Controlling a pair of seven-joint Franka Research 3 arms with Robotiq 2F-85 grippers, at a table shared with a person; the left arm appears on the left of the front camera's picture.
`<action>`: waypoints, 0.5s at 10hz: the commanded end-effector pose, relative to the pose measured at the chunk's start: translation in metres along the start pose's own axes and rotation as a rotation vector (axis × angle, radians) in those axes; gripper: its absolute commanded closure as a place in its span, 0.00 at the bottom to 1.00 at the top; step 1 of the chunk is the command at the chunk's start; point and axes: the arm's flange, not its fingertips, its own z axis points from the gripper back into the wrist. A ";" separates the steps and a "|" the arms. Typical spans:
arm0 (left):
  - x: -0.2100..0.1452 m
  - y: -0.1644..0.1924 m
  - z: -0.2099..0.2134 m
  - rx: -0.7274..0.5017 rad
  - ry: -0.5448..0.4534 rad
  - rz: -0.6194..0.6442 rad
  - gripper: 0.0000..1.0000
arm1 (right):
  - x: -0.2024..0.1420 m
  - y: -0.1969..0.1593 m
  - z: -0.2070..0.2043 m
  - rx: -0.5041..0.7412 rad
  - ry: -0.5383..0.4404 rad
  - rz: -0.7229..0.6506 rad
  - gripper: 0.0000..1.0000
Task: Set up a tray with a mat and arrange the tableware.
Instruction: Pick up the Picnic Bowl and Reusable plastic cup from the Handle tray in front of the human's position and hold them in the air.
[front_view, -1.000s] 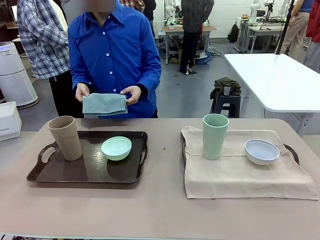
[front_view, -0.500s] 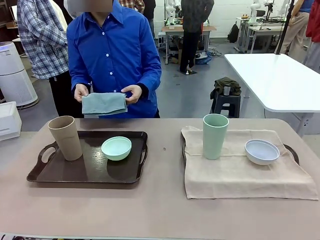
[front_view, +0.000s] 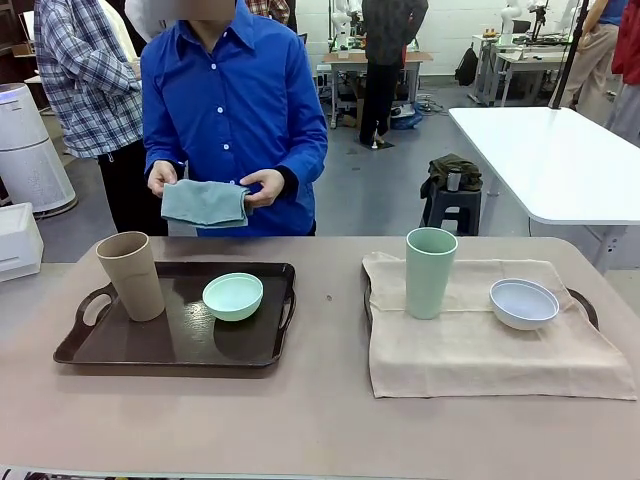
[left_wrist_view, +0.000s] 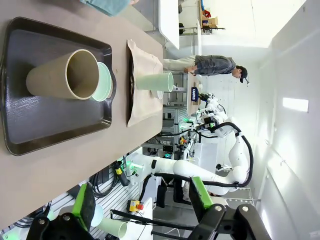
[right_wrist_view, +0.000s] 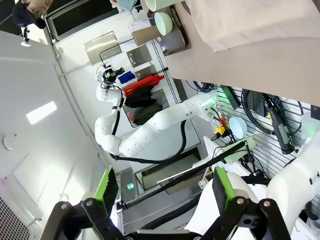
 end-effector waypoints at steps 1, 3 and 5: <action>-0.002 -0.001 0.003 -0.008 0.004 0.001 0.00 | 0.000 0.000 0.001 0.003 0.000 -0.001 0.00; -0.002 -0.001 0.003 -0.008 0.004 0.001 0.00 | 0.000 0.000 0.001 0.003 0.000 -0.001 0.00; -0.002 -0.001 0.003 -0.008 0.004 0.001 0.00 | 0.000 0.000 0.000 0.000 0.000 0.000 0.00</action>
